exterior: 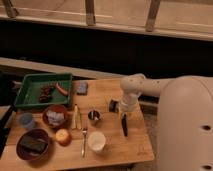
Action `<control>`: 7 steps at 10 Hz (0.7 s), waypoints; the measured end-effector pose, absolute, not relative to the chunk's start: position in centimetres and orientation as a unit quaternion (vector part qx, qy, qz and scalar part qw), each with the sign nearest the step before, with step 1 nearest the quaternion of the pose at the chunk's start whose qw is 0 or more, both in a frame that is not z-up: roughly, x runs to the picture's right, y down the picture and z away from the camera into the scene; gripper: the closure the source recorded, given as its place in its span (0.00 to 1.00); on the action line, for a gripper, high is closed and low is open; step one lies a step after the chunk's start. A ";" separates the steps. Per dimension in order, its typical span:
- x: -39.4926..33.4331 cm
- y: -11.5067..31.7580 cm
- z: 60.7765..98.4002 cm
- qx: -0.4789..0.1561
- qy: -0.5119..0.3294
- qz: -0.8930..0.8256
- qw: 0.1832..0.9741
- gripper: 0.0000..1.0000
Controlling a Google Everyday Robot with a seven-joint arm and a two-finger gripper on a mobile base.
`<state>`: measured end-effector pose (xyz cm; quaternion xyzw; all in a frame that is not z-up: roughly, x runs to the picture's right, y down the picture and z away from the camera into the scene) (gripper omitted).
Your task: Place brush in table surface
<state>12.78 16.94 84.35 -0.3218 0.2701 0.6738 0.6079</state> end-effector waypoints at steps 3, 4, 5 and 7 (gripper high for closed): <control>13.0 16.2 83.7 -0.314 0.264 0.676 0.611 0.22; 13.3 15.6 83.1 -0.305 0.262 0.682 0.611 0.22; 13.6 15.0 82.5 -0.295 0.258 0.687 0.611 0.22; 14.2 13.6 81.3 -0.275 0.250 0.698 0.612 0.22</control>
